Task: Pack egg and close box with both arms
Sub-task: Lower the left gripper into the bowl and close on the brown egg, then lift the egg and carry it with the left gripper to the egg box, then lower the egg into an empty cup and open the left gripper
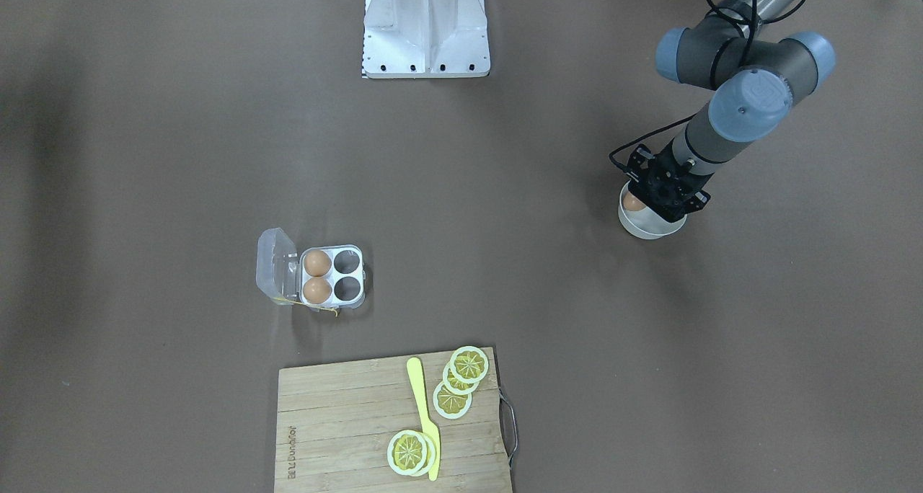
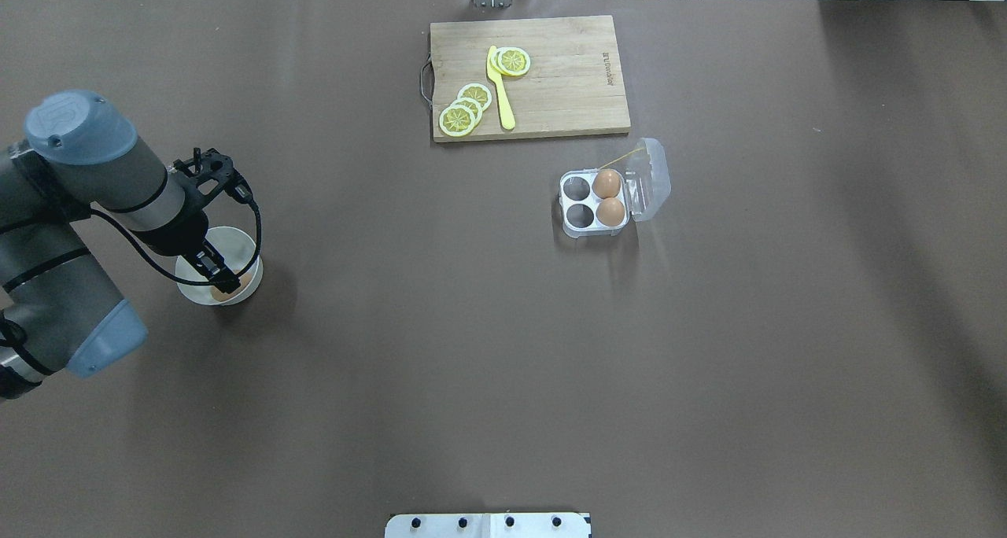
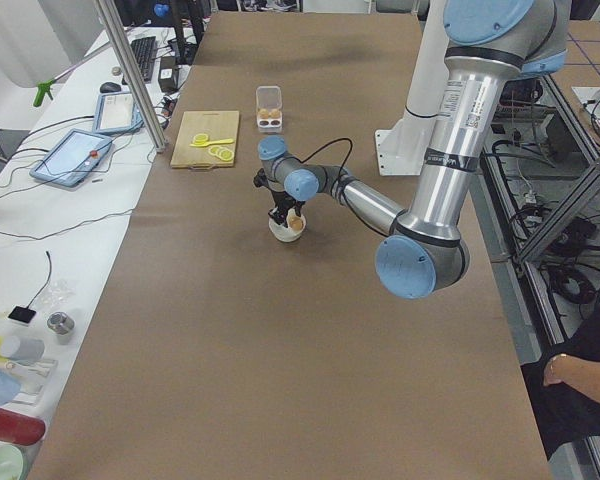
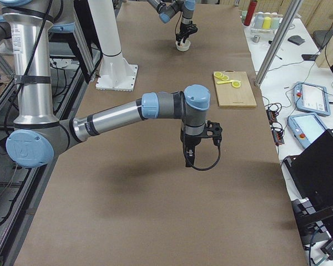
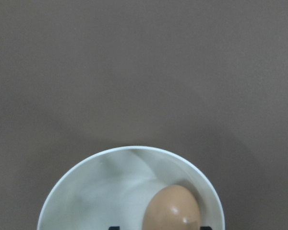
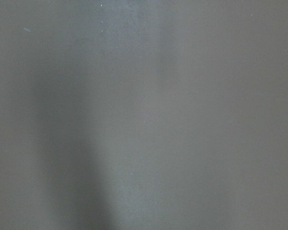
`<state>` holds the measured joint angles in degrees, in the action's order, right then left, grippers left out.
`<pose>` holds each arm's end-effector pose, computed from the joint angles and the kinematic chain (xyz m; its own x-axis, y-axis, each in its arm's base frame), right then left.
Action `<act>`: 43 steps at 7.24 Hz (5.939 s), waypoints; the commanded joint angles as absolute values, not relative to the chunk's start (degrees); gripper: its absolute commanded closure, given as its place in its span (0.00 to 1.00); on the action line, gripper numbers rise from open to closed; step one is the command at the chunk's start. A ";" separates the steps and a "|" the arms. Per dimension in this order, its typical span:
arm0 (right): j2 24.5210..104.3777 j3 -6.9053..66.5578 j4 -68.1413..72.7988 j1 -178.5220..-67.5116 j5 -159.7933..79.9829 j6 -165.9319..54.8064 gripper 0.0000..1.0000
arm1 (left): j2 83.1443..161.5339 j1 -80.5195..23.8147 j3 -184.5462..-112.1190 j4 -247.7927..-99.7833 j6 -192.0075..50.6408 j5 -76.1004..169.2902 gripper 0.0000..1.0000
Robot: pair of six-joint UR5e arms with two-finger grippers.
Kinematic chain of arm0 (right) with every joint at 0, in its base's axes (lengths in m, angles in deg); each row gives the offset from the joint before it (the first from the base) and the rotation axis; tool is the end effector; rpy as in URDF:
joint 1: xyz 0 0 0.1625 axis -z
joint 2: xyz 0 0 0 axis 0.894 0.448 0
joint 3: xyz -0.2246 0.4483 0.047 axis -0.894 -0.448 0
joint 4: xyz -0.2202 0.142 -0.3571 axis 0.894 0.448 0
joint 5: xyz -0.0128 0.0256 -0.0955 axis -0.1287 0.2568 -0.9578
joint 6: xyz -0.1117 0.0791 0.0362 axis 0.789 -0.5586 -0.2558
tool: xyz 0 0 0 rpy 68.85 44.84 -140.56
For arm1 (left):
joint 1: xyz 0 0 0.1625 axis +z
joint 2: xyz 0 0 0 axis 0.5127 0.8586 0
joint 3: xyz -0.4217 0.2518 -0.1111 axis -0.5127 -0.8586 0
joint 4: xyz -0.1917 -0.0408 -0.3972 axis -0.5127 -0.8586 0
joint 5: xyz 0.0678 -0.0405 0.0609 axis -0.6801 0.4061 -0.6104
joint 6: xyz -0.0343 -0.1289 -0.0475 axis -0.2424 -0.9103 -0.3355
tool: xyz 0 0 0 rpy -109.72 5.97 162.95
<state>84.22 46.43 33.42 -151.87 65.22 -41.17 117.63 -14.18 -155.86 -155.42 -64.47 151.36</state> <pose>0.0324 -0.5056 0.6297 0.7860 -0.0066 0.6182 -0.0025 0.9999 0.0139 0.4326 -0.5030 0.5273 0.4383 0.6890 -0.5773 -0.5451 0.7144 0.4387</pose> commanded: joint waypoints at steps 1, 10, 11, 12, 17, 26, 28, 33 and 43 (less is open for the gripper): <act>84.20 46.43 33.42 -151.98 65.22 -41.17 0.00 | 118.04 -14.16 -154.93 -155.42 -64.39 151.36 0.38; 84.20 46.61 33.42 -152.07 65.22 -41.17 0.00 | 117.95 -12.66 -154.04 -155.42 -64.57 151.36 0.49; 84.20 46.69 33.42 -152.07 65.22 -41.17 0.00 | 117.95 -12.75 -154.22 -155.42 -64.57 151.36 0.55; 84.20 46.69 33.42 -152.07 65.22 -41.17 0.00 | 117.95 -12.75 -154.48 -155.42 -64.48 151.45 0.55; 84.38 46.69 33.51 -152.07 65.30 -41.17 0.00 | 117.07 -16.87 -162.29 -155.59 -64.39 152.06 0.54; 84.47 46.17 34.74 -152.24 66.09 -41.17 0.00 | 137.81 -16.27 -148.28 -171.52 -90.19 151.62 0.55; 84.99 46.17 34.74 -152.33 66.18 -41.17 0.00 | 142.10 -12.86 -144.12 -178.16 -97.32 148.49 0.55; 86.04 46.34 34.74 -153.03 66.27 -41.17 0.00 | 150.71 -0.47 -138.69 -185.80 -106.22 127.07 0.55; 87.36 47.31 34.74 -154.61 66.27 -39.15 0.00 | 155.21 3.33 -130.06 -192.16 -109.04 111.03 0.55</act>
